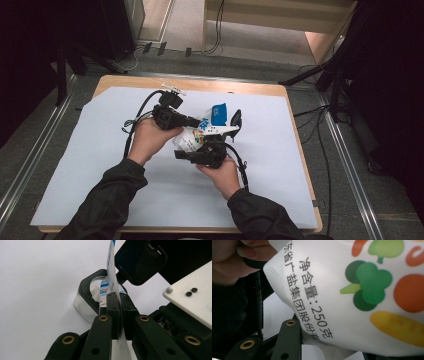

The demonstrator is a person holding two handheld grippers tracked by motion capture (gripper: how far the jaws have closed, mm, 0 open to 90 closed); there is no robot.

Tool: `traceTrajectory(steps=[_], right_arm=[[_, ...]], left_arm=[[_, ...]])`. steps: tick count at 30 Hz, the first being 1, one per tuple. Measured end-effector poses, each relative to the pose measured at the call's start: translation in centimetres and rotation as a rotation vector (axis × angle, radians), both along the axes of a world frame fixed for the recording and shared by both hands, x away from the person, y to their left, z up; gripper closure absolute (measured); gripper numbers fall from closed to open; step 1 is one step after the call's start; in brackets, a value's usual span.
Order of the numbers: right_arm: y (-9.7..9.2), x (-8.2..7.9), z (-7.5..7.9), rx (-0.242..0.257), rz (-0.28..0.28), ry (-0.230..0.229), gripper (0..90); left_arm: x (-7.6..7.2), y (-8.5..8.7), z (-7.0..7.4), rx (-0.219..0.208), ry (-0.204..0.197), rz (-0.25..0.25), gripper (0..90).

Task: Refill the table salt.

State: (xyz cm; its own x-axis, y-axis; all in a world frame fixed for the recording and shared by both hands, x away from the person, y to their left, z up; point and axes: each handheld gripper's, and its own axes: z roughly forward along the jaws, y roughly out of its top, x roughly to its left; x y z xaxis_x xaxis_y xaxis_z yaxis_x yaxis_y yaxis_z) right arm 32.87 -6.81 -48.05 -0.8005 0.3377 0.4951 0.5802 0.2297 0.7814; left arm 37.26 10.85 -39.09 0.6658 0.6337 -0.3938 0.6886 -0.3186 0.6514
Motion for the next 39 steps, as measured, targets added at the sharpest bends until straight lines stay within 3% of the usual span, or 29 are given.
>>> traceTrajectory(steps=[28,39], right_arm=[[0.35,-0.09,0.03,0.0,0.011,-0.007,63.0],[0.22,-0.14,0.17,0.006,0.002,-0.01,65.1]], left_arm=[[-0.08,-0.04,0.29,0.029,0.001,0.001,90.0],[-0.14,-0.03,0.4,0.019,-0.005,0.001,90.0]])
